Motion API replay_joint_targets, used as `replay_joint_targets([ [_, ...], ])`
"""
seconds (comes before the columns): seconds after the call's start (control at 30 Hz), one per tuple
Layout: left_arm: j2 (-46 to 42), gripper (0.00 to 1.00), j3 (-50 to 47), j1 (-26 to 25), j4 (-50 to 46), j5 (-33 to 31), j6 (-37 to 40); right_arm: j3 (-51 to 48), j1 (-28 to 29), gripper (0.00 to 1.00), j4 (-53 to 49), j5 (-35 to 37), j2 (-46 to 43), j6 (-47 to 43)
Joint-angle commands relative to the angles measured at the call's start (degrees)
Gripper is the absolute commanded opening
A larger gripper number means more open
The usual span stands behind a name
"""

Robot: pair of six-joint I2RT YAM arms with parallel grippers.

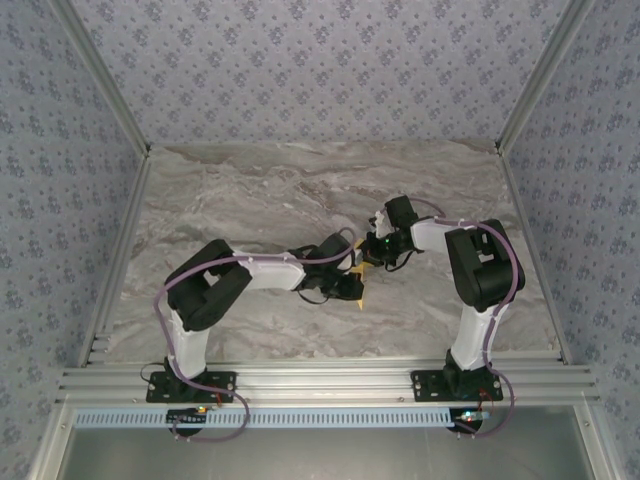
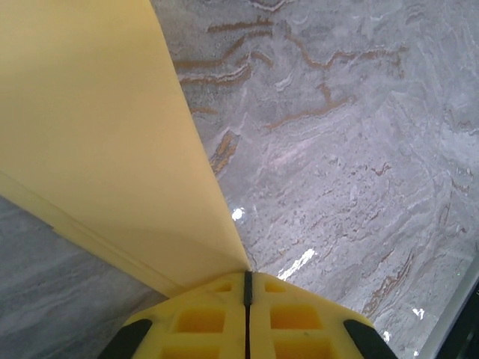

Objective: Fold a paper plane with a square sheet of paper (fold left side to right side)
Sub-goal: Fold the wing for the fifth time at the center of the table.

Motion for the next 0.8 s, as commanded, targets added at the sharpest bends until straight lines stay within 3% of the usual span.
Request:
replay_joint_targets([
  [0.0,-0.8,0.05,-3.8,-1.8,-1.7,0.2,-0.6,-1.2,0.8,0.09,-1.3,5.6,3.4,-0.4],
  [0.1,-3.3,0.05,-5.6,-1.9,-0.5,-0.2,-1.0,-0.6,0.8,0.11,-0.3,4.6,1.7,0.0],
  [0.37,-15.9,0.14,-11.0,-1.4,3.3,-0.7,-0.9,4.1,0.3,0.30,-2.7,7.5,-5.5,-2.1],
  [0.57,-26.2,0.21,-16.7,0.2,1.1,-10.1,-1.9,4.0,1.3,0.41,-7.8,17.9,-13.7,-4.3],
  [0.77,-35.7,0.30,-20.6,0.8,-3.7,-23.6,-3.6,0.2,8.2,0.58,-13.4,33.0,-20.3,-5.2],
])
